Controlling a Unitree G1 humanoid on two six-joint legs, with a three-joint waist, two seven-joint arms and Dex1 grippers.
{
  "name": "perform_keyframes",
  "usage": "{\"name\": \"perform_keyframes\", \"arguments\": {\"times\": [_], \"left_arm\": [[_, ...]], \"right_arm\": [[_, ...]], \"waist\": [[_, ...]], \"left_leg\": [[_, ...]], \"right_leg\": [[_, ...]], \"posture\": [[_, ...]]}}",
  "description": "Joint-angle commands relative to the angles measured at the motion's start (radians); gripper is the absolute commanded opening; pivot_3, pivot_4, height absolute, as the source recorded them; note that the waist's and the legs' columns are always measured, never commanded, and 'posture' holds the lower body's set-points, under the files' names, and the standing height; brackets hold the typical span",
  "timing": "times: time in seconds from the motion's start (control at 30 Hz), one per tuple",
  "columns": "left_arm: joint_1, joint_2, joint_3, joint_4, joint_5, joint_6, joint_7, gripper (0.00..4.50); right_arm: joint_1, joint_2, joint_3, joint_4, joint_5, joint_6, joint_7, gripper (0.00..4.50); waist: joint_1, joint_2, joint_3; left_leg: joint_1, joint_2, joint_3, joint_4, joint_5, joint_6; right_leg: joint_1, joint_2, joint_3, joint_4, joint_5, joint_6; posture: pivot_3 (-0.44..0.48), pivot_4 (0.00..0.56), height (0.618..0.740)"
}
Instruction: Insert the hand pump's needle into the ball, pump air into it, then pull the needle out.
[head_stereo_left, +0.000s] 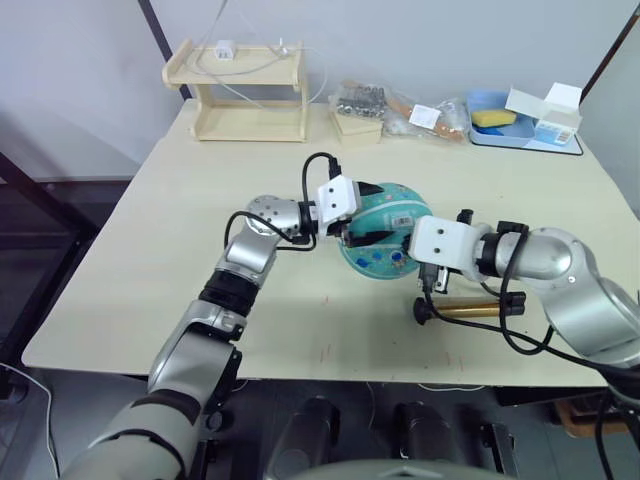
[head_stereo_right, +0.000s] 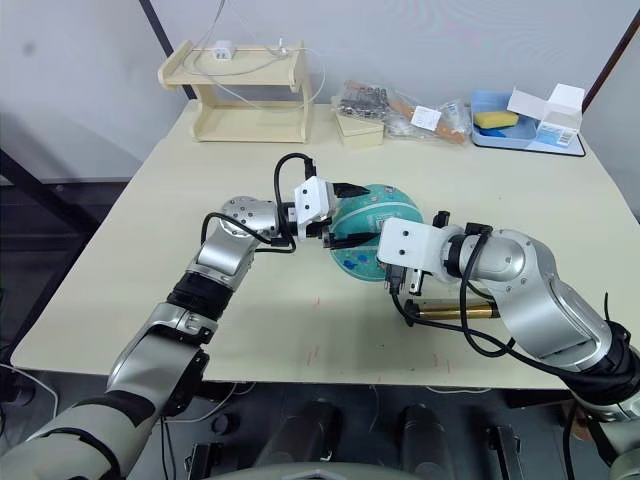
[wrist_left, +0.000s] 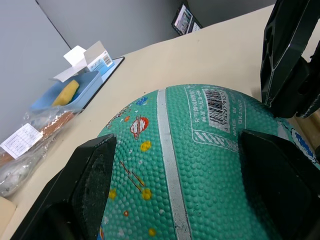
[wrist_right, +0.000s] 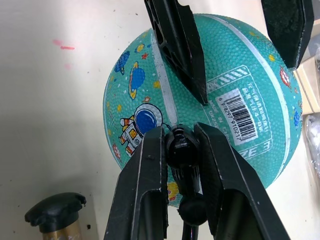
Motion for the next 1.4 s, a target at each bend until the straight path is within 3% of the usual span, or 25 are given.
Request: {"name": "perform_keyframes", "arguments": {"times": [0.03,0.6,1.4], "left_arm": [[0.076,0.036,-0.105,0.153,0.177,0.111,0.050,4.14],[0.066,0.049,-0.130,0.161,0.181,0.125,0.058,4.14],[0.063,0.056,-0.147,0.179,0.195,0.120,0.059,4.14]], "right_arm": [[-0.057,-0.002,-0.075,-0.178,0.046,-0.019,0.025,0.32],[-0.104,-0.009,-0.128,-0.269,0.128,0.130,0.018,0.32],[-0.111,-0.026,-0.157,-0.306,0.199,0.180,-0.017,0.32]], "waist": [[0.002,0.000,0.000],[0.017,0.000,0.000],[0.017,0.000,0.000]], "left_leg": [[0.000,0.000,0.000,0.000,0.000,0.000],[-0.007,-0.003,-0.004,0.000,0.000,0.000],[-0.011,-0.004,-0.006,0.002,0.000,0.000]], "right_leg": [[0.000,0.000,0.000,0.000,0.000,0.000],[-0.003,-0.002,-0.003,-0.001,-0.001,0.001],[-0.005,-0.003,-0.005,-0.002,-0.002,0.002]], "posture": [[0.000,0.150,0.740],[0.000,0.150,0.740],[0.000,0.150,0.740]]}}
